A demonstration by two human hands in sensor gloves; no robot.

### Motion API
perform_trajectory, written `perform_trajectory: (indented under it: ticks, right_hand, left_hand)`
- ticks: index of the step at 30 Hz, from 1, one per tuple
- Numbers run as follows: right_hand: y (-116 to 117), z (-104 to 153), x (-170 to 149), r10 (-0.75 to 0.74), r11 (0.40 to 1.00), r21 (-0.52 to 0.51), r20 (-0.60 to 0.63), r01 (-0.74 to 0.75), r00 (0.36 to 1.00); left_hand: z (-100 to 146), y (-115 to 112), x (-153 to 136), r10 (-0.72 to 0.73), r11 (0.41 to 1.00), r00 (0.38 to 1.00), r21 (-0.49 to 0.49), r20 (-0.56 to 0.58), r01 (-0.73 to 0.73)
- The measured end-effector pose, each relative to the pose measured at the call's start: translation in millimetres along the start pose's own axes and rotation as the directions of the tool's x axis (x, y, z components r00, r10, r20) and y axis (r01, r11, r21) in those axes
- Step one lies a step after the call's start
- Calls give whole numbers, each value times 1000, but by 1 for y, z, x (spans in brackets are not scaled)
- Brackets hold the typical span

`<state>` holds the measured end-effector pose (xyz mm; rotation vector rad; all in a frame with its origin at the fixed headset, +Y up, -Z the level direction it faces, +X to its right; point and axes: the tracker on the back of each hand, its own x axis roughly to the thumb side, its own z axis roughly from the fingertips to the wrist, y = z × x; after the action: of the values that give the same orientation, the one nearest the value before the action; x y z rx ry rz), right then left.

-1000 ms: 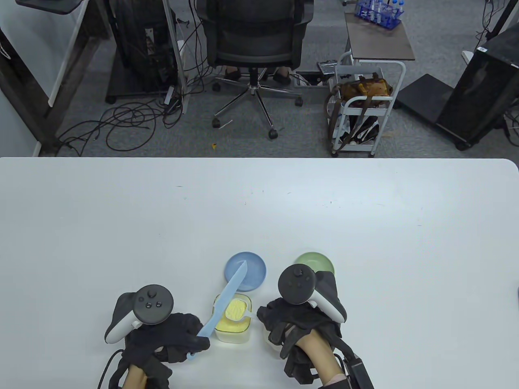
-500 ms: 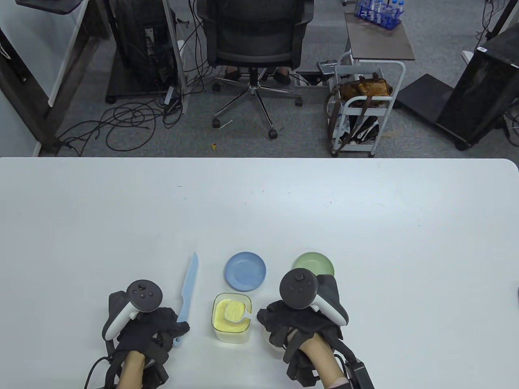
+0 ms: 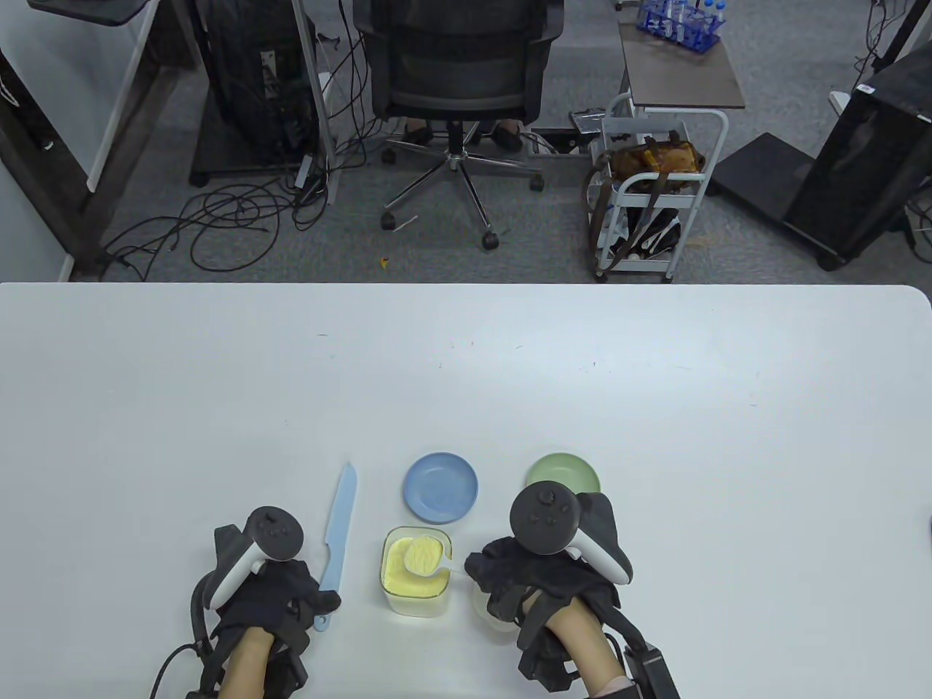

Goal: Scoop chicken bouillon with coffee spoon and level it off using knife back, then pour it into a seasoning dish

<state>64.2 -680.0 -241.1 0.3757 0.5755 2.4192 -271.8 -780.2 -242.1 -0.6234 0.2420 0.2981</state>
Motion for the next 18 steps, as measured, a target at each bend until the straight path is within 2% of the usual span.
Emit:
perform_trajectory:
  ticks: [8, 11, 13, 16, 18]
  right_hand:
    - [-4, 3, -7, -54, 998, -11, 18, 55, 998]
    - [-13, 10, -17, -80, 996, -42, 8, 81, 997]
    - [-19, 15, -29, -107, 992, -70, -13, 106, 994]
    - [-29, 22, -56, -172, 979, -125, -72, 163, 982]
    - [-33, 25, -78, -219, 967, -163, -123, 198, 968]
  left_hand:
    - [11, 5, 7, -56, 994, 998, 90, 18, 54]
    - [21, 14, 7, 73, 981, 988, 170, 136, -96]
    - [27, 18, 4, 141, 944, 969, 266, 203, -193]
    - [32, 19, 3, 222, 853, 935, 409, 275, -323]
    - [32, 18, 3, 241, 842, 922, 406, 305, -354]
